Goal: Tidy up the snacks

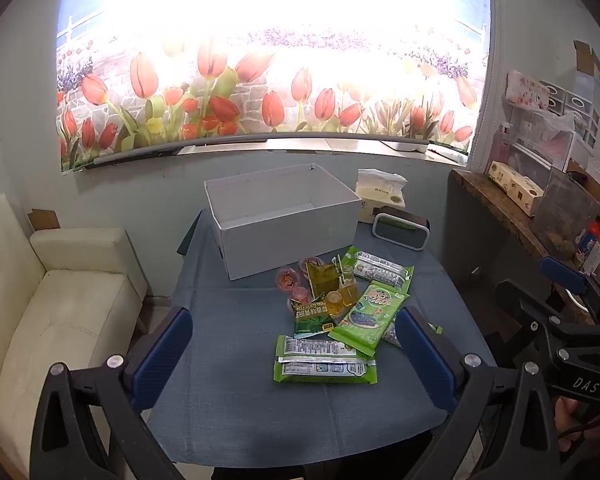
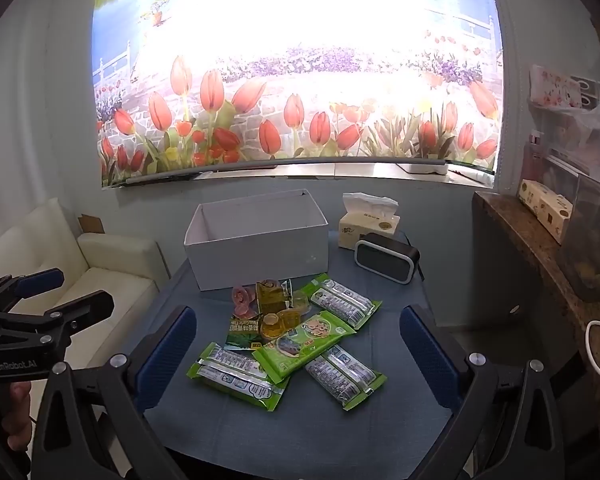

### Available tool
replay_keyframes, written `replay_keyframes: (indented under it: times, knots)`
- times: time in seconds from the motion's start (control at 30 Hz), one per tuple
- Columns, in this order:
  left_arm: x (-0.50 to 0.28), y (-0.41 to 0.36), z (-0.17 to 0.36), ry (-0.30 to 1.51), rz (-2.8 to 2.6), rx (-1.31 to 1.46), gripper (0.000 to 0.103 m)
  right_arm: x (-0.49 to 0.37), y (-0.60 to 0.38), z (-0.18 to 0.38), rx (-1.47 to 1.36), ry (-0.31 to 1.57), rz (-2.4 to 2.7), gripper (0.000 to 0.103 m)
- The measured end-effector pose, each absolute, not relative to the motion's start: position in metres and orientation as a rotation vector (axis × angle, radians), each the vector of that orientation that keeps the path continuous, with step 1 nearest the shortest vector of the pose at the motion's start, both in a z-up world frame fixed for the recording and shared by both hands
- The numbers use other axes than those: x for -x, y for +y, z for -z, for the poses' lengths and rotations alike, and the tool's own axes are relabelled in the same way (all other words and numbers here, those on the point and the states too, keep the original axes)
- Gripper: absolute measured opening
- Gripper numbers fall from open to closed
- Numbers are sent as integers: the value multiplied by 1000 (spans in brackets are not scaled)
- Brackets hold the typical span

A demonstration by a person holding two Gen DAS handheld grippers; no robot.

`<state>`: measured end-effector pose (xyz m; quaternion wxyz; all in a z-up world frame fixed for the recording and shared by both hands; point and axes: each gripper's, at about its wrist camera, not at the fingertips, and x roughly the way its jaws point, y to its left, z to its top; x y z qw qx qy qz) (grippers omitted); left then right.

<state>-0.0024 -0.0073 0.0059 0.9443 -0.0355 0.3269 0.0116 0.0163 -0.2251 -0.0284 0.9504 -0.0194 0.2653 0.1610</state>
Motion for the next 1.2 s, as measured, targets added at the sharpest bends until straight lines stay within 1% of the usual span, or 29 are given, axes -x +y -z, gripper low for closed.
replay_keyframes:
  times: [0.4,0.47,1.2]
  knots:
    - [1,-7,-6,670,-22,70,103,0,-210,28,33,543,-326,103]
    - [1,-7,-6,671,-20,71,103,-13,-222,28,29,540,-325,103]
    - [-1,-9,-4,676,-20,73,103,-13,-223,26,-4,564,-340,103]
